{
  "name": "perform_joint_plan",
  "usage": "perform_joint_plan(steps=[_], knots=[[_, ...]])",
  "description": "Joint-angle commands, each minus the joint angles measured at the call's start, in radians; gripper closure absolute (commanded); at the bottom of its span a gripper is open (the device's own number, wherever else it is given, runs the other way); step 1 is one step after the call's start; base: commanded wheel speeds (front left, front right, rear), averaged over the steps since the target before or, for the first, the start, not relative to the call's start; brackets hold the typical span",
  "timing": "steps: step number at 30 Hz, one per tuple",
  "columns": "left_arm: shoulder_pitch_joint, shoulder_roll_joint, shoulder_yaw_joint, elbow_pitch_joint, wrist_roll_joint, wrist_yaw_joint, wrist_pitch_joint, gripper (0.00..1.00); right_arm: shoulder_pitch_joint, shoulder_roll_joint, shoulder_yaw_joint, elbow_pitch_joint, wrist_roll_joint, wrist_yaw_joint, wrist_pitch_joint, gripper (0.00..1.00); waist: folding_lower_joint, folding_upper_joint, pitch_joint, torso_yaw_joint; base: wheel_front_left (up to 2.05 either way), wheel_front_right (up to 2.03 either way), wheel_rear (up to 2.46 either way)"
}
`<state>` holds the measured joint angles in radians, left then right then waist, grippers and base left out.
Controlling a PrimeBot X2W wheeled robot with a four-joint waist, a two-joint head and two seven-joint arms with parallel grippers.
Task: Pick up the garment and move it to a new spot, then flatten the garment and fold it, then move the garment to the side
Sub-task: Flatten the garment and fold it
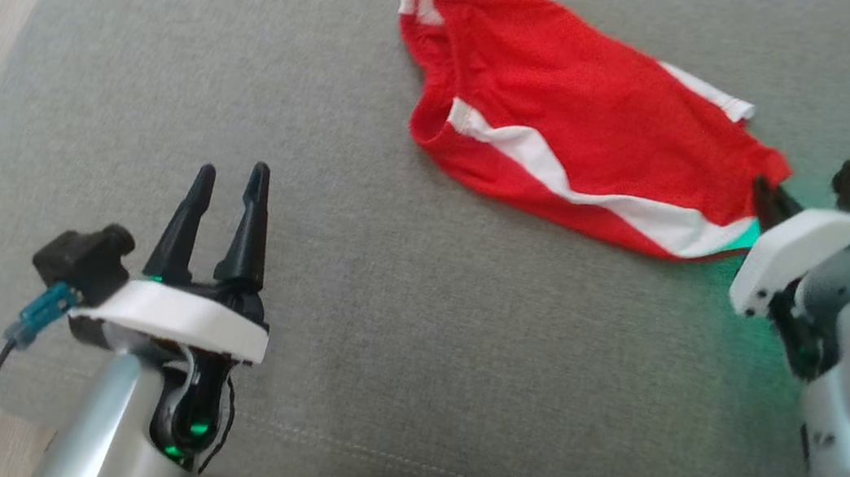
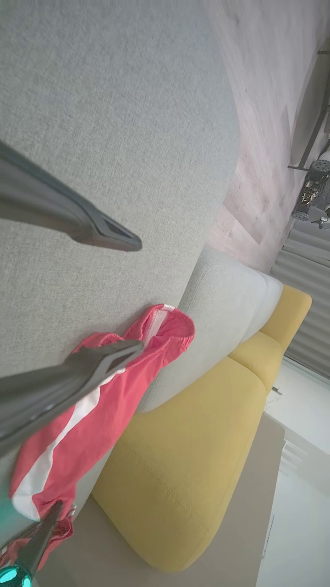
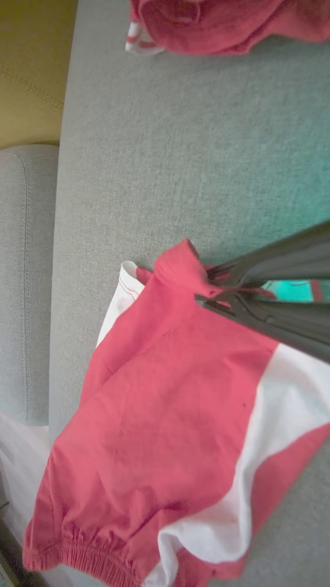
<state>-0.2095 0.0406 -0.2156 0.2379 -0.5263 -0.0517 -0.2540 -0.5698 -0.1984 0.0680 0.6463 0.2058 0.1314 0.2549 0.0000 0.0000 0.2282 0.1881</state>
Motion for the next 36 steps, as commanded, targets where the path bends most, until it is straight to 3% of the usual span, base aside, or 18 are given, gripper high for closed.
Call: perform_joint_plan(steps=[1, 3, 4, 5, 12, 19, 36], knots=[[-0.043, 0.01, 0.026, -0.028, -0.01, 0.0, -0.008, 0.0, -0.065, -0.005, 0.009, 0.005, -0.022, -0.001, -0.008, 1.0, 0.0, 0.0, 0.023, 0.021, 0.0, 0.0, 0.0], [-0.05, 0.01, 0.024, -0.026, -0.012, -0.001, -0.008, 0.0, -0.092, -0.011, 0.005, 0.064, -0.05, -0.001, -0.02, 1.0, 0.0, 0.0, 0.03, 0.027, 0.0, 0.0, 0.0], [-0.052, 0.01, 0.024, -0.025, -0.012, -0.001, -0.008, 0.0, -0.105, -0.013, 0.0, 0.09, -0.066, -0.001, -0.032, 0.62, 0.0, 0.0, 0.032, 0.028, 0.0, 0.0, 0.0], [-0.054, 0.01, 0.025, -0.024, -0.012, -0.001, -0.008, 0.0, -0.118, -0.014, -0.006, 0.113, -0.082, -0.001, -0.046, 0.0, 0.0, 0.0, 0.033, 0.027, 0.0, 0.0, 0.0], [-0.059, 0.01, 0.051, -0.013, 0.002, -0.002, -0.008, 0.0, -0.164, 0.024, -0.024, 0.192, -0.108, -0.001, -0.159, 0.0, 0.0, 0.0, 0.004, -0.026, 0.0, 0.0, 0.0], [-0.049, 0.01, 0.057, -0.015, 0.01, -0.005, -0.008, 0.0, -0.116, 0.042, -0.03, 0.158, -0.048, -0.001, -0.239, 0.0, 0.0, 0.0, -0.043, -0.099, 0.0, 0.0, 0.0], [-0.036, 0.01, 0.06, -0.037, -0.006, 0.003, -0.008, 0.0, 0.302, 0.128, 0.013, -0.272, 0.155, -0.001, -0.395, 0.0, 0.0, 0.0, -0.075, -0.254, 0.0, 0.0, 0.0]])
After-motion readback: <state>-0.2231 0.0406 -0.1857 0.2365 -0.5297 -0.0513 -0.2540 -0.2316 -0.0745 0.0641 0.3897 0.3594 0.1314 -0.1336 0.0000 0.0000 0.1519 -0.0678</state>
